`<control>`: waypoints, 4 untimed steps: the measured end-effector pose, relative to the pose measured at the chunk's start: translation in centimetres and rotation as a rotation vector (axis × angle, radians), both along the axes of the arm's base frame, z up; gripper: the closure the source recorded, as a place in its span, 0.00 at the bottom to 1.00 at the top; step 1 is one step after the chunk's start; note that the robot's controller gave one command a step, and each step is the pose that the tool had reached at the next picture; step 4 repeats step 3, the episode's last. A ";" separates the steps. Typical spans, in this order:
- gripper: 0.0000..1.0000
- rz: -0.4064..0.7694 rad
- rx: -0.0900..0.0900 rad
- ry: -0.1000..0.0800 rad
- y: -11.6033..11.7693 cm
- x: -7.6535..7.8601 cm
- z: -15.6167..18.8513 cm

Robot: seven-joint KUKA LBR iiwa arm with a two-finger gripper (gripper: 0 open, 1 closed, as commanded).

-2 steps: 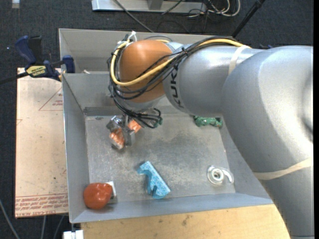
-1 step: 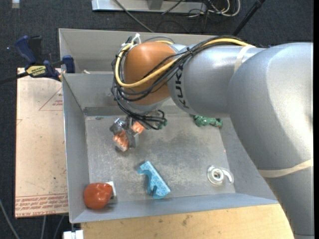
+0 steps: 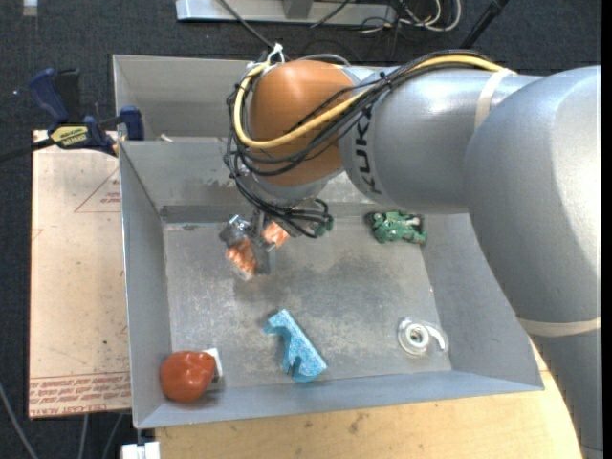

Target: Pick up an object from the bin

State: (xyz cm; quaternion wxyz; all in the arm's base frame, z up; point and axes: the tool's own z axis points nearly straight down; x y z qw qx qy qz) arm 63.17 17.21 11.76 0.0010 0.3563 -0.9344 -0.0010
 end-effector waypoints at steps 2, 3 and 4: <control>1.00 0.040 -0.001 0.001 0.5 -0.4 6.6; 1.00 0.004 0.003 -0.010 2.5 1.3 10.8; 1.00 0.004 0.003 -0.010 2.5 1.3 10.8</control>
Offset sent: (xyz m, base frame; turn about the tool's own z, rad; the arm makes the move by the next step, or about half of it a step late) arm 0.0077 0.0196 0.1215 -0.0255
